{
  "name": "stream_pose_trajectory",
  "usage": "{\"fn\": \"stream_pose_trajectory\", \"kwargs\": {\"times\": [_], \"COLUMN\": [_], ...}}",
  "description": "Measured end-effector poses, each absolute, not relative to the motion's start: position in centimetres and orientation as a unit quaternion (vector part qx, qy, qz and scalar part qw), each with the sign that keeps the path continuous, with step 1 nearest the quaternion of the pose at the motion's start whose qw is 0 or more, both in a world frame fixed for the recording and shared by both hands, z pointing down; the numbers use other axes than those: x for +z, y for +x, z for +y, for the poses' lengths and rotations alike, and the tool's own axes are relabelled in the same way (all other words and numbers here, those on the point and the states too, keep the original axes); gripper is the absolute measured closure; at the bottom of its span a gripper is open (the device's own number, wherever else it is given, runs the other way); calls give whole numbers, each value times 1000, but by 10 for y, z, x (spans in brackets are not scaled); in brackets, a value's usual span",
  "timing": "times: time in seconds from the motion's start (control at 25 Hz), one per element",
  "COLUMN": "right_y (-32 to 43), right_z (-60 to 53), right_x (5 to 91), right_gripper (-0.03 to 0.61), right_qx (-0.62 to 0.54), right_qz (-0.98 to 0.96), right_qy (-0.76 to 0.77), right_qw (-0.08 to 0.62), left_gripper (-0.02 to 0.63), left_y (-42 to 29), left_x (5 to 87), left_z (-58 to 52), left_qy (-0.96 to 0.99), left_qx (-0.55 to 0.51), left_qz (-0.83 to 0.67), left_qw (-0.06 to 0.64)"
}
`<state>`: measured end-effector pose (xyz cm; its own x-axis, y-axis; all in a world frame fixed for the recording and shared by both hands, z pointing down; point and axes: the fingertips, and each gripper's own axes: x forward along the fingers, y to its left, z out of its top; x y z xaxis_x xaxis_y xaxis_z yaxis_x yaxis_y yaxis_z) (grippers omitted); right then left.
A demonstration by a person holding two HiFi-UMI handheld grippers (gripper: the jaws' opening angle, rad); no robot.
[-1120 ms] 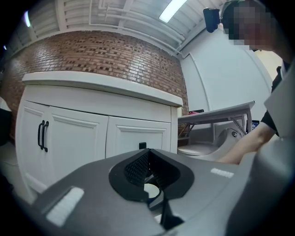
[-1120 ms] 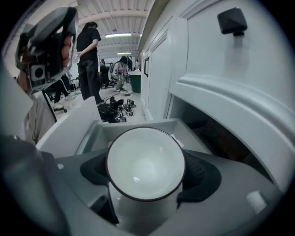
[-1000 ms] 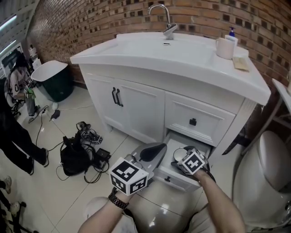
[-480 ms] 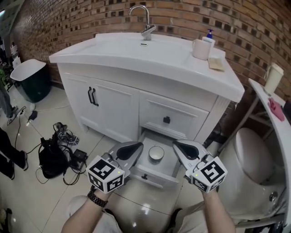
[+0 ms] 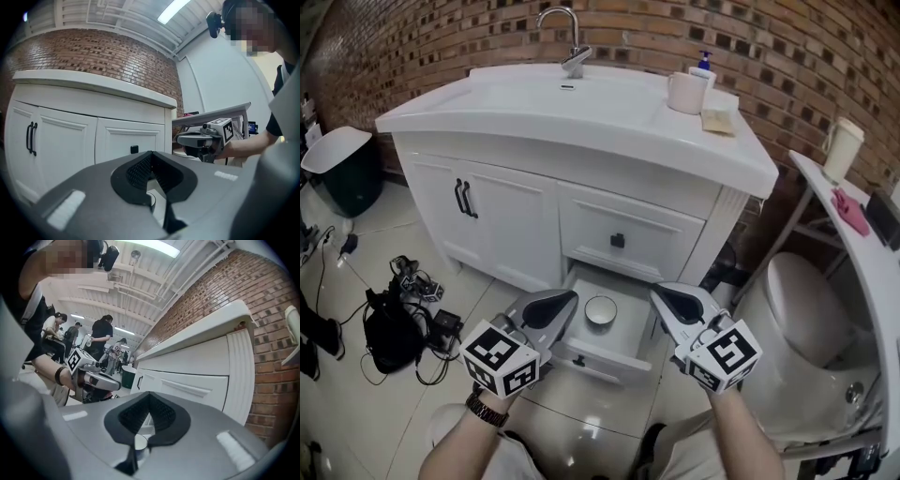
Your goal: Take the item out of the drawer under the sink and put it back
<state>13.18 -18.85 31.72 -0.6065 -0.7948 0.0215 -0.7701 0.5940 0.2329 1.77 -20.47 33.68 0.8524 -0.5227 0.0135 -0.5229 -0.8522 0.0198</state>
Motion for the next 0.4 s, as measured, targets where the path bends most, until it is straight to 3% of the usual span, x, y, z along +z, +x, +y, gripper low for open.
{"fn": "stream_pose_trajectory", "kwargs": {"times": [0.4], "right_y": [119], "right_z": [-200], "right_x": [318], "right_gripper": [577], "right_qx": [-111], "right_qz": [-894], "right_qy": [427], "right_qw": [78], "left_gripper": [597], "left_y": [12], "left_x": [342], "left_z": [-212], "left_qy": [959], "left_qx": [9], "left_qz": [-282], "left_qw": [10]}}
